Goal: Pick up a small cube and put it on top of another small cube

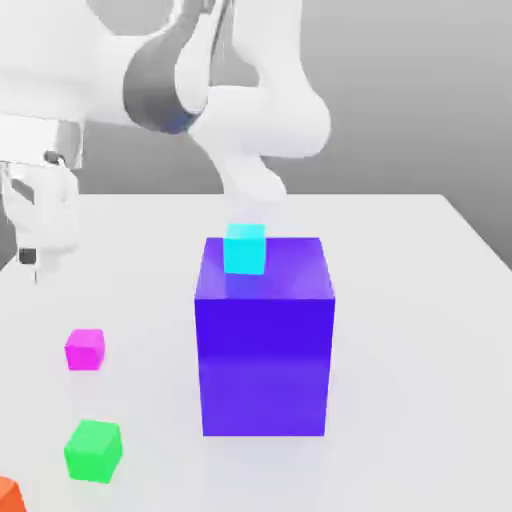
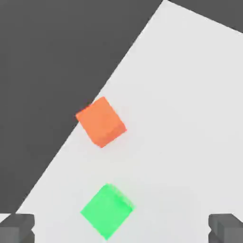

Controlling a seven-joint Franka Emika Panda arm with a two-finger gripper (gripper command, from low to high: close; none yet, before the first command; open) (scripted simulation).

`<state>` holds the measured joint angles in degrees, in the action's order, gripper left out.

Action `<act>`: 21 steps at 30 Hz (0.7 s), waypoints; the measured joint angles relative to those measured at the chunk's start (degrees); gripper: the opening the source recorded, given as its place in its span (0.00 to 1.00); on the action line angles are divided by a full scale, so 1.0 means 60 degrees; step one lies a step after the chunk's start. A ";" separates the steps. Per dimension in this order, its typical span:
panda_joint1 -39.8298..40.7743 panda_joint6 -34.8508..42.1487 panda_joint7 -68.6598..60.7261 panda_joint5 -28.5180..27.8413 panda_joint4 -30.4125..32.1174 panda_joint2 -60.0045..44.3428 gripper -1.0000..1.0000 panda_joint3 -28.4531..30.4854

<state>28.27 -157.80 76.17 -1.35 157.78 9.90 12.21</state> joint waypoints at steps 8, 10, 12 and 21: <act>0.1549 -0.2146 0.0084 0.1694 0.0886 -0.2928 0.50 -0.0148; 0.2198 -0.2696 -0.0287 0.2199 0.0753 -0.3615 0.50 -0.0912; 0.2778 -0.3199 -0.0460 0.2422 0.0637 -0.4227 0.00 -0.1543; 0.2458 -0.2828 -0.0226 0.2122 0.0734 -0.3753 0.00 -0.1152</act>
<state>43.01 -174.76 74.81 11.38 162.19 -12.61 5.30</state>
